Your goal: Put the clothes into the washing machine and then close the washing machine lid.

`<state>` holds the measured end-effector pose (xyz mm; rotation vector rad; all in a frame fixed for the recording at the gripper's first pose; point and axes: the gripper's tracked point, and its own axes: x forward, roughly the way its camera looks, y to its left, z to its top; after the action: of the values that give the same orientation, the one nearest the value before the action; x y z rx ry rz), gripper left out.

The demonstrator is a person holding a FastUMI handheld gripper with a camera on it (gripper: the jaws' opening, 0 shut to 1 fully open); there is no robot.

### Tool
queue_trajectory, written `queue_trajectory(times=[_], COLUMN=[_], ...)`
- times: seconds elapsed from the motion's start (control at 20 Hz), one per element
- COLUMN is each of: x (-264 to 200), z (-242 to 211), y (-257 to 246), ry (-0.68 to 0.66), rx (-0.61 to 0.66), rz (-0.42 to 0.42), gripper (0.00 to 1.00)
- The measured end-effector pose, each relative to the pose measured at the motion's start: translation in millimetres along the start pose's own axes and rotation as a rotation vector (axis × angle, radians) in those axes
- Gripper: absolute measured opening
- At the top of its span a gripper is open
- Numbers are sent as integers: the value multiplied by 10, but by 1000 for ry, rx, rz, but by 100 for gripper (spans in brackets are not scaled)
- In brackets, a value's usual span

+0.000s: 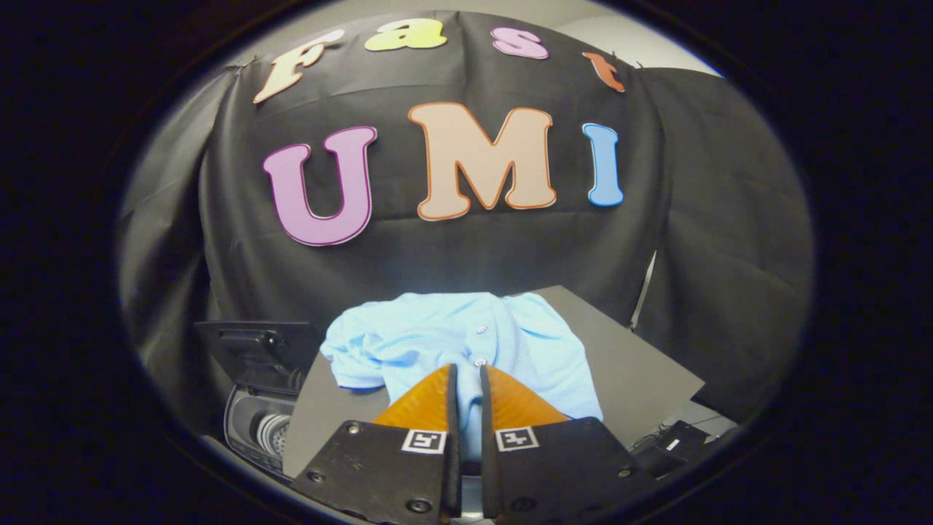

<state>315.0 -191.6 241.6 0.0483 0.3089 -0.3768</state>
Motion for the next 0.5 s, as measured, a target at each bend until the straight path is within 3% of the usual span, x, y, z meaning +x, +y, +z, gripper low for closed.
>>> queue_trajectory(times=[0.5], x=[-250], z=[750], y=[633], ry=[-101], rx=[-25], rz=[81], gripper=[11])
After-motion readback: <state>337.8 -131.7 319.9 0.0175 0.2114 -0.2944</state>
